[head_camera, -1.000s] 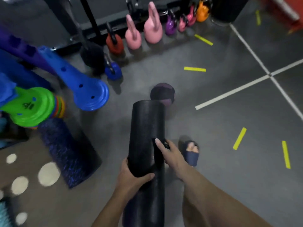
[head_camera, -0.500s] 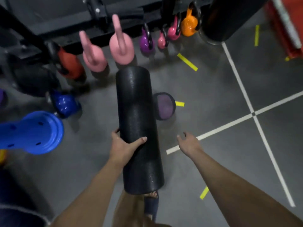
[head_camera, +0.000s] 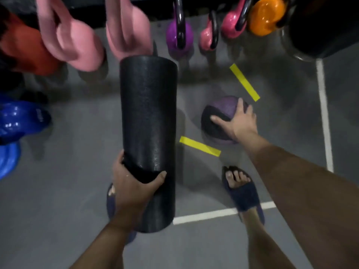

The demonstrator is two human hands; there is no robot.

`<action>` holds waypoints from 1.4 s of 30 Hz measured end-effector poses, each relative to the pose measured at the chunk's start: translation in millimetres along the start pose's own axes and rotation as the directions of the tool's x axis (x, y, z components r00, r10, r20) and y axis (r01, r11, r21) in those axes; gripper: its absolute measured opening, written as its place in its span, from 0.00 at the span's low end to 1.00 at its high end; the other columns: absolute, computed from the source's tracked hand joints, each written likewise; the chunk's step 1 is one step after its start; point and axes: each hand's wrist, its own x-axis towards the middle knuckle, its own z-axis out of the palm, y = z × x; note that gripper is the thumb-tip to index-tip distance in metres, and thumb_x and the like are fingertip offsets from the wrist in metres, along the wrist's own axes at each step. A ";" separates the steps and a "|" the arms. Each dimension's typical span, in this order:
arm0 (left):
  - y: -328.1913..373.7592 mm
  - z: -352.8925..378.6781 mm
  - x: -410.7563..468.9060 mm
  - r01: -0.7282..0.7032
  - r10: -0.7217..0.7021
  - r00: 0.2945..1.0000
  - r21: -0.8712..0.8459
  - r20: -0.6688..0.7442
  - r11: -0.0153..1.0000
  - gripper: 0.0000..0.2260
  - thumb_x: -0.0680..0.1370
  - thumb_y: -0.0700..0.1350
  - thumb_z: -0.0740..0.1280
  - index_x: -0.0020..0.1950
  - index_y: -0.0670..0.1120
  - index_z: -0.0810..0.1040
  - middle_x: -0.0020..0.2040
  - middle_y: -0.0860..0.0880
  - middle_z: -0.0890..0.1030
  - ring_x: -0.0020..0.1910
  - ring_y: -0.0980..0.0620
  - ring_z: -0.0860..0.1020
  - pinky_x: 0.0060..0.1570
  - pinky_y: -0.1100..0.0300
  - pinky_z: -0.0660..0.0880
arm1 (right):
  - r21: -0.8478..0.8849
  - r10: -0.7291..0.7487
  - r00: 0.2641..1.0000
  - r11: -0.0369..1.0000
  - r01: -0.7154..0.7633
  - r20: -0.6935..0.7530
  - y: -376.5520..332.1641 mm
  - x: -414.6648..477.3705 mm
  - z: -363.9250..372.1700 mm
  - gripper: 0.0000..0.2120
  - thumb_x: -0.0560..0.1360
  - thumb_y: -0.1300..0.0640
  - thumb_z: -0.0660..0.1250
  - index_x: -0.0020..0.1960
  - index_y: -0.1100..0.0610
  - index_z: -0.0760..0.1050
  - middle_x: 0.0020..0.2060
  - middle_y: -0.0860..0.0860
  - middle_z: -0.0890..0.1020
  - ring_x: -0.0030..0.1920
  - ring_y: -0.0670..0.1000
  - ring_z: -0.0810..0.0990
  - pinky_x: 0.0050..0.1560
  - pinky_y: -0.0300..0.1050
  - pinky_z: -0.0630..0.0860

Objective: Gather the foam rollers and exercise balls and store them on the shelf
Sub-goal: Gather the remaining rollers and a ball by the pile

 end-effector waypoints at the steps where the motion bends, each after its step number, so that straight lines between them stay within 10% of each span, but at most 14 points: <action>1: -0.8 4.3 -13.2 0.016 -0.013 0.998 0.053 -0.054 0.998 0.51 0.55 0.64 0.81 0.72 0.51 0.64 0.66 0.50 0.72 0.66 0.44 0.73 0.67 0.43 0.72 | -0.052 -0.015 1.000 0.998 0.016 0.024 -6.8 -8.9 0.7 0.56 0.68 0.24 0.65 0.83 0.52 0.45 0.80 0.63 0.51 0.79 0.68 0.53 0.78 0.61 0.55; 6: -11.8 -8.7 -101.0 0.407 -0.306 0.885 0.267 -0.350 0.873 0.53 0.57 0.62 0.82 0.73 0.42 0.63 0.61 0.37 0.71 0.59 0.34 0.69 0.59 0.38 0.69 | -0.182 -0.329 0.936 0.920 0.348 0.127 -46.6 -100.1 18.0 0.35 0.76 0.30 0.59 0.76 0.49 0.69 0.76 0.60 0.68 0.75 0.66 0.64 0.71 0.61 0.68; 10: -22.3 -43.9 -173.7 0.757 -0.657 0.613 0.090 -0.439 0.647 0.51 0.56 0.59 0.83 0.72 0.47 0.62 0.64 0.34 0.70 0.63 0.32 0.68 0.59 0.34 0.69 | 0.053 -0.514 0.643 0.803 0.594 0.568 -73.9 -194.1 -6.0 0.18 0.82 0.40 0.59 0.62 0.49 0.81 0.63 0.49 0.82 0.66 0.55 0.78 0.67 0.50 0.72; 13: -29.0 -78.6 -211.3 0.855 -0.804 0.430 -0.099 -0.410 0.508 0.51 0.57 0.60 0.83 0.72 0.47 0.62 0.65 0.34 0.69 0.65 0.33 0.67 0.60 0.33 0.68 | -0.060 -0.509 0.673 0.773 0.632 0.537 -72.9 -241.5 -9.6 0.19 0.85 0.47 0.57 0.44 0.56 0.78 0.50 0.59 0.83 0.52 0.61 0.80 0.50 0.50 0.73; 16: -52.8 -118.9 -232.8 0.858 -0.864 0.331 -0.261 -0.378 0.443 0.51 0.58 0.61 0.83 0.73 0.48 0.61 0.67 0.35 0.68 0.66 0.33 0.67 0.60 0.33 0.68 | -0.158 -0.528 0.726 0.750 0.642 0.442 -80.1 -270.9 0.0 0.17 0.84 0.50 0.59 0.47 0.60 0.81 0.48 0.61 0.85 0.52 0.64 0.82 0.52 0.53 0.76; 22: -153.7 -195.3 -254.3 0.756 -0.841 0.414 -0.382 -0.349 0.531 0.52 0.58 0.64 0.82 0.74 0.50 0.59 0.68 0.38 0.69 0.67 0.34 0.67 0.62 0.35 0.69 | -0.319 -0.601 0.651 0.572 0.756 0.465 -143.4 -348.9 65.5 0.13 0.79 0.48 0.63 0.54 0.52 0.83 0.53 0.56 0.86 0.57 0.61 0.83 0.54 0.51 0.78; 33: -364.3 -379.3 -317.2 0.756 -0.707 0.605 -0.015 -0.366 0.654 0.54 0.61 0.72 0.71 0.80 0.54 0.51 0.72 0.44 0.65 0.67 0.39 0.67 0.64 0.40 0.68 | -0.375 -0.544 0.621 0.501 0.780 0.565 -294.8 -544.0 263.0 0.21 0.81 0.52 0.65 0.71 0.59 0.72 0.64 0.59 0.80 0.65 0.62 0.77 0.61 0.47 0.72; 42: -473.6 -480.8 -284.4 0.799 -0.806 0.430 -0.245 -0.407 0.549 0.55 0.61 0.67 0.77 0.79 0.52 0.53 0.70 0.42 0.66 0.66 0.36 0.66 0.64 0.35 0.69 | -0.474 -0.444 0.613 0.391 0.789 0.654 -366.5 -633.8 379.2 0.24 0.79 0.50 0.64 0.72 0.58 0.69 0.68 0.60 0.75 0.68 0.62 0.74 0.67 0.50 0.71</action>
